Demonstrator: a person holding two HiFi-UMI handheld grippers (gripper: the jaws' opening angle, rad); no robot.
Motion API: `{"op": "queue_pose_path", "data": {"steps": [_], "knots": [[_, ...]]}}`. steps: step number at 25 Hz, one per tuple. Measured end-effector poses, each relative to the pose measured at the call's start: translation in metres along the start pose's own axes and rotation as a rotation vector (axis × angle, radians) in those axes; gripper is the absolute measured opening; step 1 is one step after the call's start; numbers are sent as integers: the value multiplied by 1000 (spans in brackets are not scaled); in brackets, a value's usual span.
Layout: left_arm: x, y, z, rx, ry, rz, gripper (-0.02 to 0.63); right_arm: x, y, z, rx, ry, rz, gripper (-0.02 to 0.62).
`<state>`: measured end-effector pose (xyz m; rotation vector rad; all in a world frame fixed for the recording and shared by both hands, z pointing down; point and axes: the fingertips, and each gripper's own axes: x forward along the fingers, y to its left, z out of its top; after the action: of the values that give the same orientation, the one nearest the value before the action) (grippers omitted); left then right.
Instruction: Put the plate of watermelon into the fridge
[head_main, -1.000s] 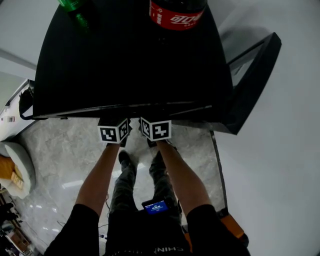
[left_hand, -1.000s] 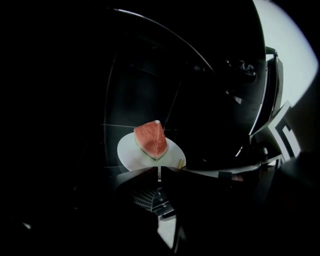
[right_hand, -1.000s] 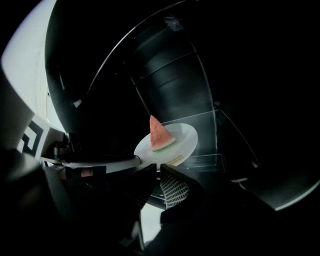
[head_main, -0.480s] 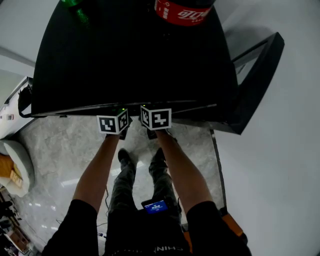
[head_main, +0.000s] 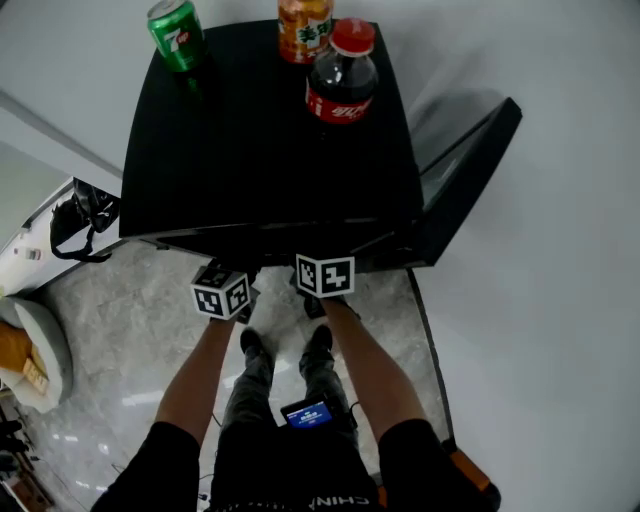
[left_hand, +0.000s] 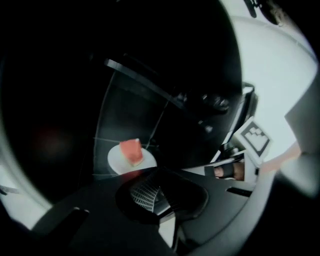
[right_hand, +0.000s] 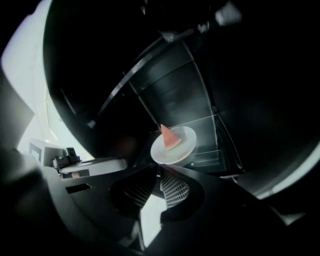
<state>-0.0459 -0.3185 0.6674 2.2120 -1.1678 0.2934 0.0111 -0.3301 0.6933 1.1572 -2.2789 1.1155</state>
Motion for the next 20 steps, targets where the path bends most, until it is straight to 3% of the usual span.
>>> {"op": "queue_pose_path", "data": {"steps": [4,9,15,20], "knots": [[-44,-39,25,14,-62,-101,14,-46,23,6,56,5,45,34],[-88,-84,27,28,-93,-254,12,-102,53,6,160,-35,116,34],[-114,-93,28,-110,-158,-271,14,-140,65,4,270,-123,138,34],[-118,-90,42,-123,-184,-251,14,-149,68,25,271,-191,148,34]]}}
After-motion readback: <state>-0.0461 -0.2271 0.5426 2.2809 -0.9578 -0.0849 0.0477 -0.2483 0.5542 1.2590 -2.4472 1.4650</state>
